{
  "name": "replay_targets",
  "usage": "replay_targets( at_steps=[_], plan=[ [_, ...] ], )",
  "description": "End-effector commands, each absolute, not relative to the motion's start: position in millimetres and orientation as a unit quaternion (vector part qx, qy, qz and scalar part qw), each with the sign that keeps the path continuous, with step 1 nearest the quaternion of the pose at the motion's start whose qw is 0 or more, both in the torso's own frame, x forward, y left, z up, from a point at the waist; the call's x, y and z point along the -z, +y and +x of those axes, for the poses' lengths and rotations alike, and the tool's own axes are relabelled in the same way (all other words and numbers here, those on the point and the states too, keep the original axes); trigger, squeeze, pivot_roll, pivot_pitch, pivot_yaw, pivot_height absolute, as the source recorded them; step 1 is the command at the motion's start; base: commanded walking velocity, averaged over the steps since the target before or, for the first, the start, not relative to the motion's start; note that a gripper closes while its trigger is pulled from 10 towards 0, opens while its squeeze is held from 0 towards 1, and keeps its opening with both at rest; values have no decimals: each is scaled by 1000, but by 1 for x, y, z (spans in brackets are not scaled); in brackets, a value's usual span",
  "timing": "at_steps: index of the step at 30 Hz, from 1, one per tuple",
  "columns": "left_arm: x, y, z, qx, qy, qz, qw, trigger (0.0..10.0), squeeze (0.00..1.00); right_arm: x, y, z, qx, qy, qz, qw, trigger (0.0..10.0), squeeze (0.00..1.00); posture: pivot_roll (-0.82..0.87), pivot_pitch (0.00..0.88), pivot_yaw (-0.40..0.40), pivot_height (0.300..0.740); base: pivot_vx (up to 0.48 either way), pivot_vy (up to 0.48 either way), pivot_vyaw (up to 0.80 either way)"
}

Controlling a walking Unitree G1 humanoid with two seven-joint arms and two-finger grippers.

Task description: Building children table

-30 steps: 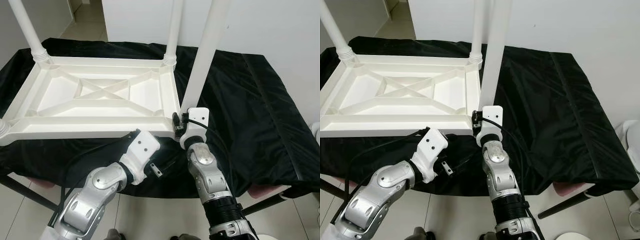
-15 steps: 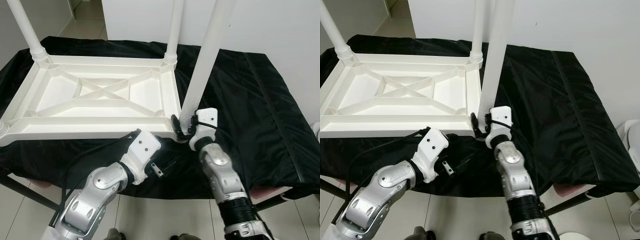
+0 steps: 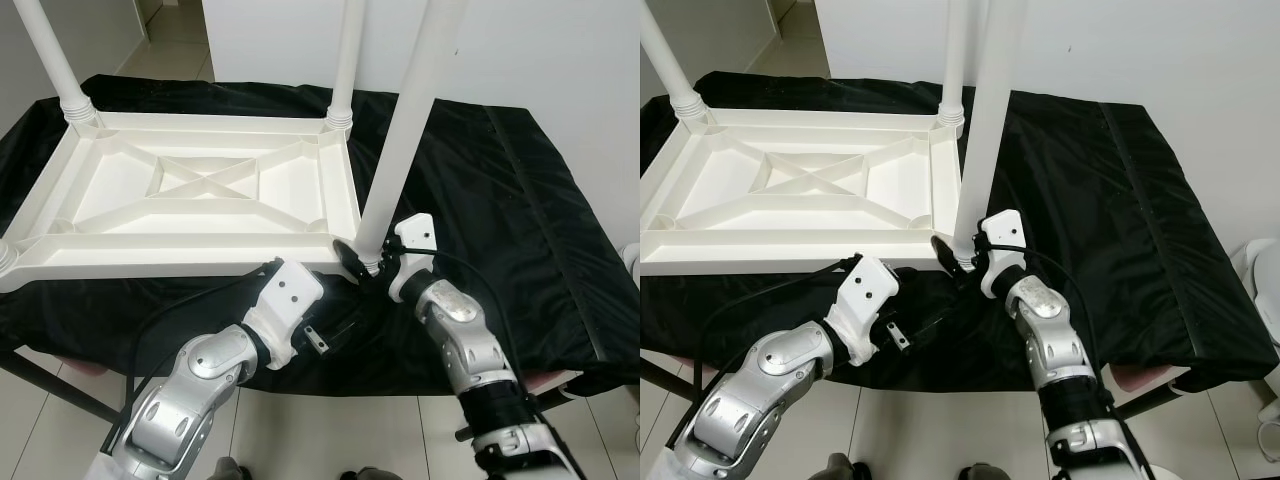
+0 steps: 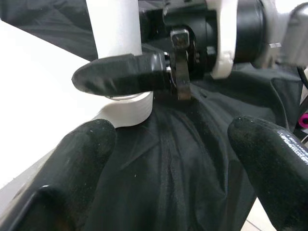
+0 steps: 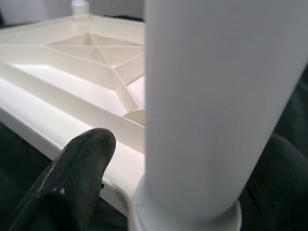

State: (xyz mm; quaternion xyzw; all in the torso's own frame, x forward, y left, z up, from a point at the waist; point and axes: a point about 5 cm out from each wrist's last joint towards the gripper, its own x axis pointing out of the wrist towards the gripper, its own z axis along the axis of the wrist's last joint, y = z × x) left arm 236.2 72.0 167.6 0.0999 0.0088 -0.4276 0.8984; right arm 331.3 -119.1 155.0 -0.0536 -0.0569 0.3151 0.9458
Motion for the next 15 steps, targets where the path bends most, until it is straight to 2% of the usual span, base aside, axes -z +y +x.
replay_targets(
  at_steps=[1, 2, 3, 4, 5, 6, 7, 8, 15],
  plan=[
    [-166, 71, 236, 434, 13, 102, 895, 10000, 0, -154, -120, 333, -335, -55, -57, 939, 10000, 0, -126, 110, -11, 740, 0, 0, 0],
    [-167, 71, 236, 434, 12, 102, 895, 10000, 0, -153, -121, 335, -345, -52, -66, 935, 10000, 0, -124, 110, -12, 740, 0, 0, 0],
    [-167, 71, 236, 433, 12, 102, 895, 10000, 0, -153, -123, 337, -350, -49, -74, 933, 8118, 0, -124, 110, -12, 740, 0, 0, 0],
    [-167, 71, 236, 433, 12, 102, 895, 10000, 0, -153, -123, 337, -350, -49, -74, 933, 8118, 0, -124, 110, -12, 740, 0, 0, 0],
    [-167, 71, 236, 432, 12, 102, 896, 10000, 0, -153, -125, 338, -354, -48, -78, 931, 3686, 0, -121, 109, -14, 740, 0, 0, 0],
    [-167, 72, 236, 432, 12, 102, 896, 10000, 0, -152, -126, 339, -357, -47, -79, 930, 1176, 0, -118, 109, -16, 740, 0, 0, 0],
    [-167, 72, 235, 431, 12, 102, 896, 10000, 0, -152, -127, 339, -358, -46, -78, 929, 1176, 0, -118, 109, -16, 740, 0, 0, 0],
    [-167, 72, 235, 430, 12, 102, 897, 10000, 0, -152, -127, 338, -361, -46, -75, 928, 0, 0, -115, 109, -18, 740, 0, 0, 0],
    [-167, 73, 235, 428, 14, 102, 898, 10000, 0, -148, -125, 334, -376, -46, -68, 923, 0, 0, -119, 114, -14, 740, 0, 0, 0]
  ],
)
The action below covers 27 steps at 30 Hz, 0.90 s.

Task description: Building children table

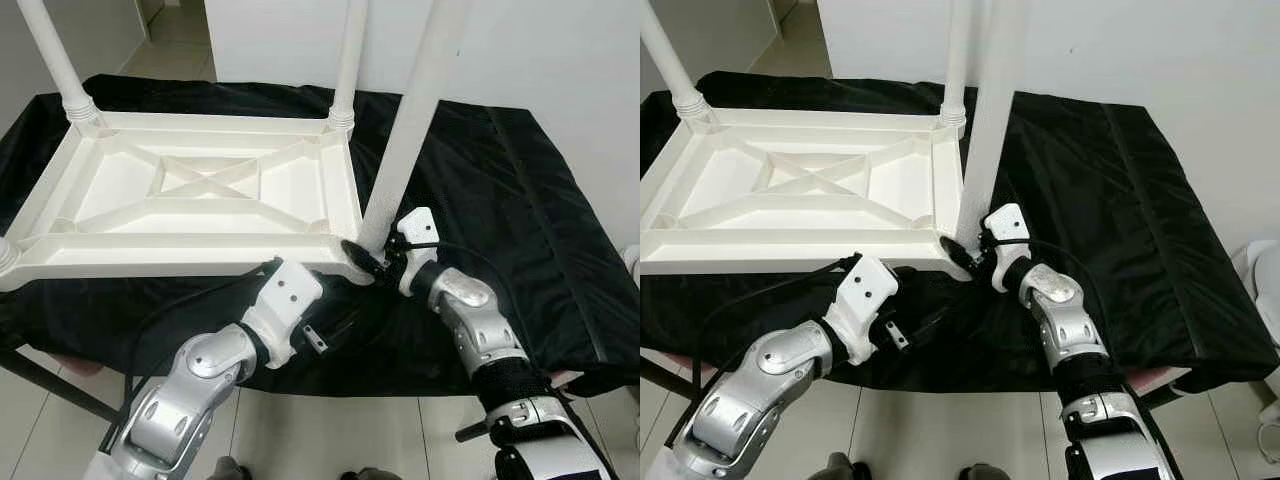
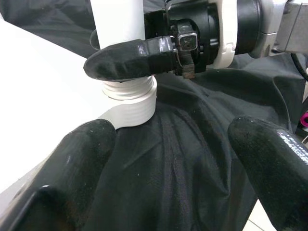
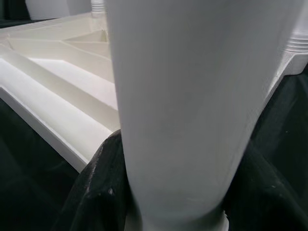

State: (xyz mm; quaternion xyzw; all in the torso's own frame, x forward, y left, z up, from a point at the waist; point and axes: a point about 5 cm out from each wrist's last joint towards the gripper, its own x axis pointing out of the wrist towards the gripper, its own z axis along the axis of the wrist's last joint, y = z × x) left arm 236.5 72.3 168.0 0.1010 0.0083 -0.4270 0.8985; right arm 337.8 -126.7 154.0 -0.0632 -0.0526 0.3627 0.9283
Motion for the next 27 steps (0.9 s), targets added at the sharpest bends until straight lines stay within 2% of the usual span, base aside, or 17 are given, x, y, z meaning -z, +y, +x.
replay_targets(
  at_steps=[1, 4, 5, 6, 7, 18, 27],
  plan=[
    [-167, 73, 235, 428, 14, 102, 898, 10000, 0, -148, -125, 334, -376, -46, -68, 923, 0, 0, -119, 114, -14, 740, 0, 0, 0],
    [-167, 73, 235, 429, 14, 102, 897, 10000, 0, -147, -125, 334, -376, -46, -64, 923, 0, 0, -120, 115, -13, 740, 0, 0, 0],
    [-167, 73, 235, 429, 14, 102, 897, 10000, 0, -147, -125, 334, -375, -47, -61, 924, 1647, 0, -121, 115, -13, 740, 0, 0, 0],
    [-167, 73, 235, 429, 14, 102, 897, 10000, 0, -147, -125, 334, -375, -47, -61, 924, 1647, 0, -121, 115, -13, 740, 0, 0, 0],
    [-167, 73, 235, 430, 14, 102, 897, 10000, 0, -147, -125, 334, -369, -48, -57, 927, 10000, 0, -123, 116, -11, 740, 0, 0, 0],
    [-166, 72, 235, 432, 14, 102, 896, 10000, 0, -146, -125, 334, -302, -40, -52, 951, 10000, 0, -126, 116, -12, 740, 0, 0, 0],
    [-166, 72, 235, 433, 15, 101, 896, 10000, 0, -143, -119, 324, -217, -28, -13, 976, 10000, 0, -133, 120, -9, 740, 0, 0, 0]
  ],
)
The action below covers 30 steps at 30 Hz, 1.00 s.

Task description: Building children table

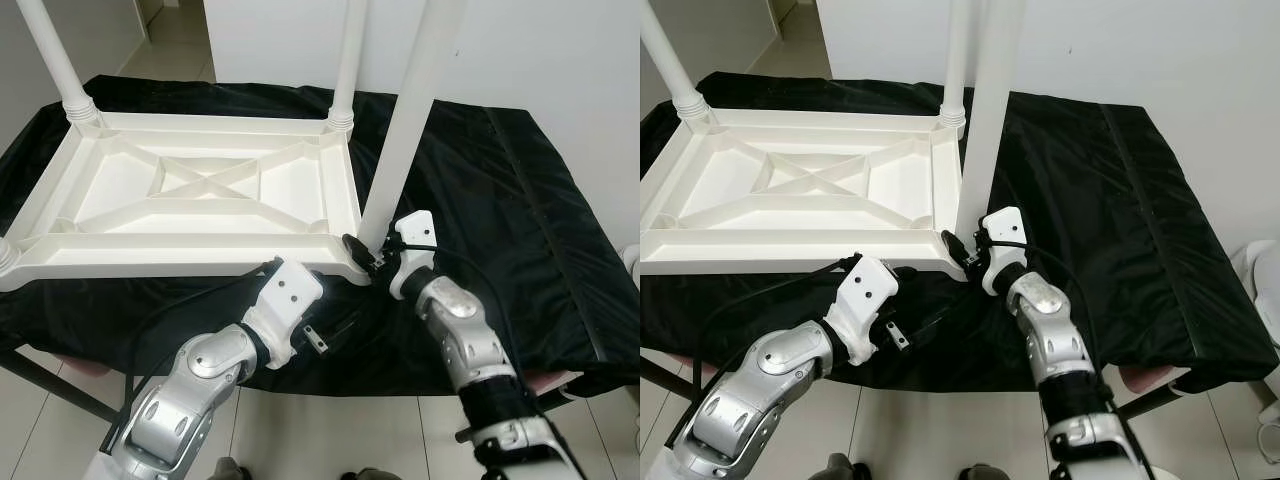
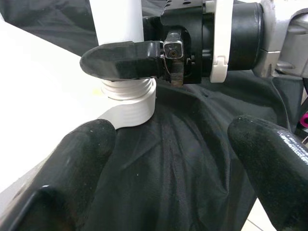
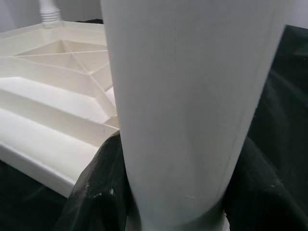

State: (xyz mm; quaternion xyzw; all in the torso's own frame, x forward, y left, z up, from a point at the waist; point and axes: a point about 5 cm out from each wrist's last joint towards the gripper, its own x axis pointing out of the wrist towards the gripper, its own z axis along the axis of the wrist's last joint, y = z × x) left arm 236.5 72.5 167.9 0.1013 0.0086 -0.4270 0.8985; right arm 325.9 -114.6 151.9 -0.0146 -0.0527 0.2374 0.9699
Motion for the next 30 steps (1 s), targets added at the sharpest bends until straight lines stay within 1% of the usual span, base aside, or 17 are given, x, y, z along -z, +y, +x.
replay_targets(
  at_steps=[1, 4, 6, 9, 15, 16, 17, 19, 21, 22, 30],
  plan=[
    [-166, 72, 235, 433, 15, 101, 896, 10000, 0, -143, -119, 324, -217, -28, -13, 976, 10000, 0, -133, 120, -9, 740, 0, 0, 0],
    [-165, 72, 235, 433, 16, 101, 895, 10000, 0, -142, -114, 317, -181, -32, 0, 983, 10000, 0, -138, 120, -7, 740, 0, 0, 0],
    [-165, 72, 235, 433, 16, 101, 895, 10000, 0, -142, -114, 317, -181, -32, 0, 983, 10000, 0, -138, 120, -7, 740, 0, 0, 0],
    [-166, 71, 235, 435, 15, 100, 895, 10000, 0, -143, -105, 311, -149, -32, 15, 988, 10000, 0, -138, 125, -6, 740, 0, 0, 0],
    [-166, 71, 236, 436, 15, 100, 894, 10000, 0, -144, -97, 309, -132, -30, 22, 991, 10000, 0, -137, 124, -8, 740, 0, 0, 0],
    [-166, 71, 237, 432, 16, 98, 896, 10000, 0, -142, -81, 304, -129, -27, 28, 991, 10000, 0, -135, 122, -6, 740, 0, 0, 0],
    [-166, 71, 237, 432, 16, 98, 896, 10000, 0, -142, -81, 304, -129, -27, 28, 991, 10000, 0, -135, 122, -6, 740, 0, 0, 0],
    [-167, 70, 236, 434, 14, 99, 896, 10000, 0, -142, -71, 301, -132, -25, 33, 990, 10000, 0, -130, 125, -12, 740, 0, 0, 0],
    [-167, 69, 236, 435, 12, 99, 895, 10000, 0, -143, -69, 300, -134, -25, 35, 990, 10000, 0, -130, 125, -12, 740, 0, 0, 0],
    [-168, 69, 236, 435, 11, 98, 895, 10000, 0, -144, -66, 299, -144, -29, 41, 988, 10000, 1000, -130, 127, -12, 740, 0, 0, 0],
    [-169, 69, 237, 436, 10, 95, 895, 10000, 0, -155, -70, 297, -159, -60, 55, 984, 10000, 1000, -117, 110, -5, 740, 0, 0, 0]
  ],
)
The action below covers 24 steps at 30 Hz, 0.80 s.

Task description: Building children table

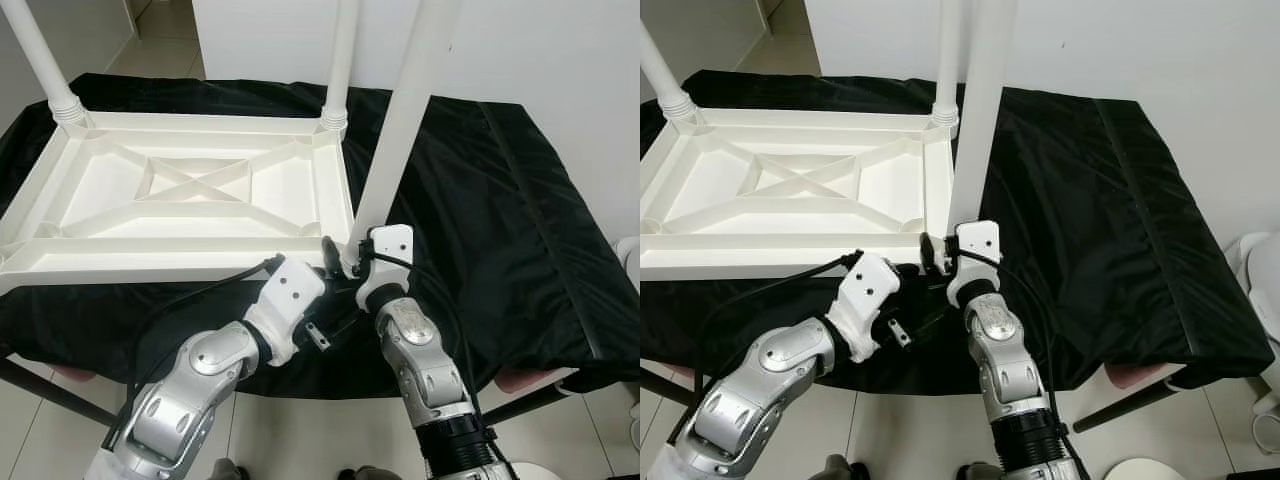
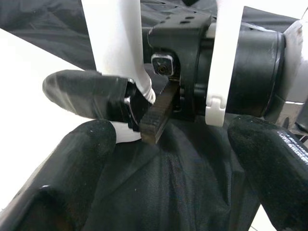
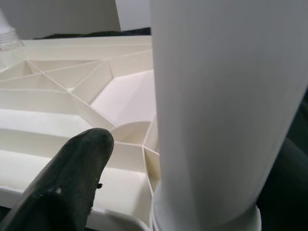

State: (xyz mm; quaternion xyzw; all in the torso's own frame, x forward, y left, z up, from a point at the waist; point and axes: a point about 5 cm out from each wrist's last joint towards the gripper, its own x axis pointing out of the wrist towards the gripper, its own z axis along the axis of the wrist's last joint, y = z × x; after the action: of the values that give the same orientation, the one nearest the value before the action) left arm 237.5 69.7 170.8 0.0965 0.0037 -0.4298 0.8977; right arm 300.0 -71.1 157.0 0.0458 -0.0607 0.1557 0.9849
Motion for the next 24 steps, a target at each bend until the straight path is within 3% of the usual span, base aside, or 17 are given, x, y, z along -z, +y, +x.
replay_targets(
  at_steps=[1, 11, 12, 18, 24],
  plan=[
    [-169, 69, 237, 437, 10, 97, 894, 10000, 0, -156, -73, 297, -159, -62, 53, 984, 10000, 1000, -114, 109, -7, 740, 0, 0, 0],
    [-169, 70, 236, 433, 8, 98, 896, 10000, 0, -157, -100, 302, -168, -73, 8, 983, 10000, 1000, -107, 104, -14, 740, 0, 0, 0],
    [-169, 70, 236, 433, 9, 99, 896, 10000, 0, -157, -104, 304, -171, -71, 2, 983, 10000, 0, -106, 102, -14, 740, 0, 0, 0],
    [-169, 71, 238, 433, 9, 102, 896, 10000, 0, -161, -119, 315, -236, -79, -23, 968, 10000, 0, -107, 98, -9, 740, 0, 0, 0],
    [-170, 70, 238, 435, 7, 104, 895, 10000, 0, -160, -118, 318, -300, -74, -59, 949, 10000, 0, -111, 95, -2, 740, 0, 0, 0]
  ],
)
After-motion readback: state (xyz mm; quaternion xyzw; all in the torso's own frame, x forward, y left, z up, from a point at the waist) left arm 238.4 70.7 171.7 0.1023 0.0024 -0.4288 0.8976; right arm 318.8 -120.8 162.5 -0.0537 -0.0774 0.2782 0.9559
